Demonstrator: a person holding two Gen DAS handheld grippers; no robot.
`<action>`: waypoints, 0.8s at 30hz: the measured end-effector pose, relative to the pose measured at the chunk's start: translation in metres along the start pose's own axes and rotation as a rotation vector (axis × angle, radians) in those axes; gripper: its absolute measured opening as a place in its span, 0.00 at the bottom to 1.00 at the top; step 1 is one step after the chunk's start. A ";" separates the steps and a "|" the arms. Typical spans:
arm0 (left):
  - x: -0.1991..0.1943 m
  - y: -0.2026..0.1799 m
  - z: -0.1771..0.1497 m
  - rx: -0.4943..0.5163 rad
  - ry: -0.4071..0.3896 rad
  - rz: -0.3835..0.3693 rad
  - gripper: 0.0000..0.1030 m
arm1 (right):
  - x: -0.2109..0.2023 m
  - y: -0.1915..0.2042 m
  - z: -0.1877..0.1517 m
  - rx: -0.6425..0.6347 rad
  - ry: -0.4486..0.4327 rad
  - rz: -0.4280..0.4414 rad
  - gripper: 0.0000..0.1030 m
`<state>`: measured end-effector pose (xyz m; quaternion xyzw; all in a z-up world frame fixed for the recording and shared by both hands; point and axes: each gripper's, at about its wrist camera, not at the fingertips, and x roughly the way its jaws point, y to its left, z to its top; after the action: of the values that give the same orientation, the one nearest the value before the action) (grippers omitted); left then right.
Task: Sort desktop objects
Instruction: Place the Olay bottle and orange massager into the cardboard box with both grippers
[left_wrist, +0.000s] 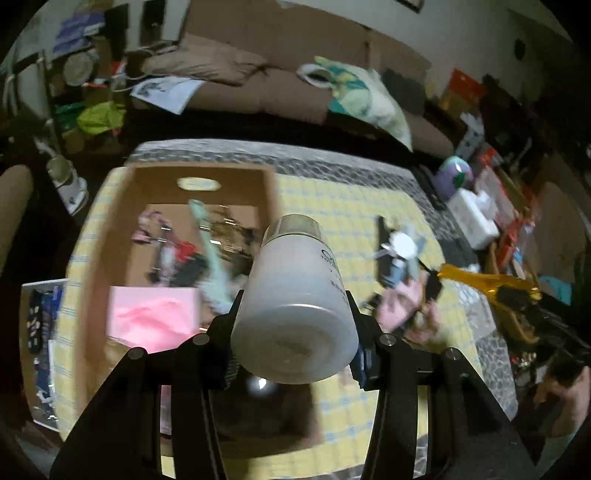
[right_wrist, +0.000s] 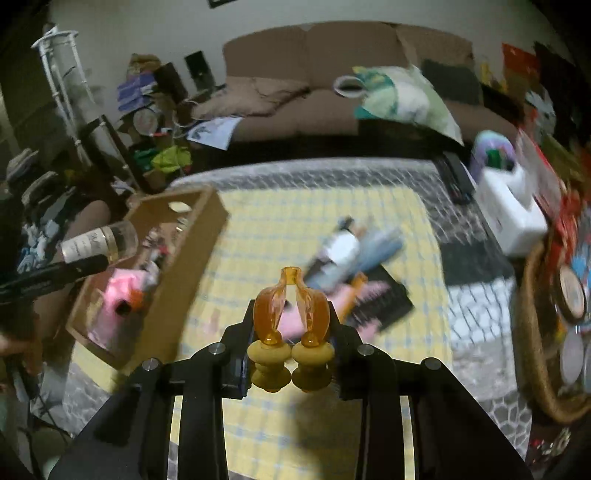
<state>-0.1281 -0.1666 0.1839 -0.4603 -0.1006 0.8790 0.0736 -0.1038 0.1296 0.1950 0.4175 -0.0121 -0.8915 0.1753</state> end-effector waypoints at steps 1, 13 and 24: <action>-0.002 0.011 0.003 -0.011 -0.007 0.013 0.43 | 0.002 0.012 0.008 -0.012 -0.006 0.010 0.31; 0.053 0.130 0.024 -0.133 0.029 0.127 0.43 | 0.135 0.173 0.079 -0.089 0.057 0.198 0.31; 0.118 0.162 0.034 -0.181 0.046 0.141 0.43 | 0.282 0.228 0.101 0.008 0.176 0.199 0.31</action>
<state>-0.2282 -0.3013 0.0696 -0.4909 -0.1452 0.8586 -0.0282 -0.2769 -0.1882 0.0904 0.4914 -0.0415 -0.8297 0.2616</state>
